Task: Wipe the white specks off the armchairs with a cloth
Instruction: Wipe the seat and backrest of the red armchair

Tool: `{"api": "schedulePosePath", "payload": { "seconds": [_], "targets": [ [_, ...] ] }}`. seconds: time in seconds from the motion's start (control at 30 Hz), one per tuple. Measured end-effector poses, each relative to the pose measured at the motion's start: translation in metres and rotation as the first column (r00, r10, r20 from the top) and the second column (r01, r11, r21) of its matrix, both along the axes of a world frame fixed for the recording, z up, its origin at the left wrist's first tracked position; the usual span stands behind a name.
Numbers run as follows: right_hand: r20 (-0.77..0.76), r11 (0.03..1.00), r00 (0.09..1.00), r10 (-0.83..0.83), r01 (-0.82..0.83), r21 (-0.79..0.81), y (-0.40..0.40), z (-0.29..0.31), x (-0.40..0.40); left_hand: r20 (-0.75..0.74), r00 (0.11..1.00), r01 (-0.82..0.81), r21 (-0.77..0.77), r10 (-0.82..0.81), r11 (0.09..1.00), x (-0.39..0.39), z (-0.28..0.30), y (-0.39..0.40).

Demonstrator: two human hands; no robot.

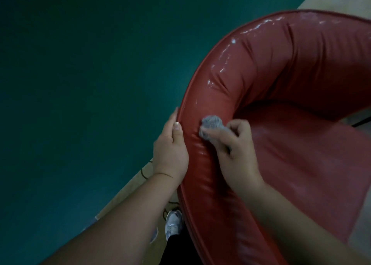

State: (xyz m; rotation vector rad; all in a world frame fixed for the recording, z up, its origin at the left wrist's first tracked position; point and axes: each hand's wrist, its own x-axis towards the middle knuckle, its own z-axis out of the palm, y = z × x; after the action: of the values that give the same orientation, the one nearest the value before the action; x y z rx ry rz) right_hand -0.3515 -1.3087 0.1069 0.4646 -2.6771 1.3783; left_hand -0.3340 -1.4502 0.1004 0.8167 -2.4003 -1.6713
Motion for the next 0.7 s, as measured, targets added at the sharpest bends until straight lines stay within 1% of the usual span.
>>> {"api": "schedulePosePath", "payload": {
  "seconds": [0.1, 0.17, 0.23, 0.3, 0.37, 0.43, 0.5, 0.57, 0.6, 0.63, 0.7],
  "targets": [
    [-0.011, 0.998, 0.999, 0.053, -0.053, 0.029, 0.007, -0.002, 0.021, 0.023, 1.0, 0.012, -0.007, -0.011, 1.0, -0.001, 0.001, 0.0],
    [-0.032, 0.998, 0.998, 0.048, -0.046, 0.034, 0.002, 0.001, 0.01, 0.042, 0.999, 0.02, 0.008, -0.02, 1.0, -0.003, 0.002, -0.001],
    [-0.09, 0.997, 0.995, 0.037, -0.031, 0.069, -0.01, 0.005, -0.013, 0.045, 0.998, 0.045, 0.015, -0.046, 0.999, -0.007, 0.003, -0.004],
    [-0.128, 0.997, 0.991, -0.029, 0.038, 0.07, -0.021, 0.007, -0.044, 0.025, 0.997, 0.071, 0.031, -0.072, 0.997, -0.014, 0.004, -0.008],
    [-0.103, 0.99, 0.986, -0.131, 0.135, 0.036, -0.027, 0.009, -0.07, 0.013, 0.996, 0.09, 0.038, -0.091, 0.995, -0.027, 0.005, -0.012],
    [-0.077, 0.987, 0.984, -0.158, 0.16, 0.015, -0.025, 0.008, -0.074, 0.017, 0.994, 0.103, 0.058, -0.104, 0.993, -0.042, 0.006, -0.014],
    [-0.114, 0.996, 0.99, -0.08, 0.085, 0.04, -0.02, 0.004, -0.056, 0.02, 0.994, 0.105, 0.065, -0.107, 0.992, -0.056, 0.006, -0.015],
    [-0.152, 0.996, 0.988, 0.04, -0.027, 0.083, -0.017, 0.003, -0.038, 0.019, 0.994, 0.102, 0.048, -0.103, 0.994, -0.063, 0.006, -0.015],
    [-0.158, 0.993, 0.985, 0.074, -0.058, 0.105, -0.017, 0.002, -0.038, 0.023, 0.995, 0.1, 0.03, -0.101, 0.995, -0.064, 0.005, -0.015],
    [-0.159, 0.99, 0.983, 0.089, -0.069, 0.125, -0.018, 0.003, -0.045, 0.029, 0.995, 0.096, -0.005, -0.096, 0.995, -0.063, 0.005, -0.015],
    [-0.159, 0.988, 0.985, 0.063, -0.039, 0.152, -0.023, 0.006, -0.069, 0.051, 0.995, 0.092, -0.1, -0.088, 0.991, -0.061, 0.004, -0.014]
  ]
}}
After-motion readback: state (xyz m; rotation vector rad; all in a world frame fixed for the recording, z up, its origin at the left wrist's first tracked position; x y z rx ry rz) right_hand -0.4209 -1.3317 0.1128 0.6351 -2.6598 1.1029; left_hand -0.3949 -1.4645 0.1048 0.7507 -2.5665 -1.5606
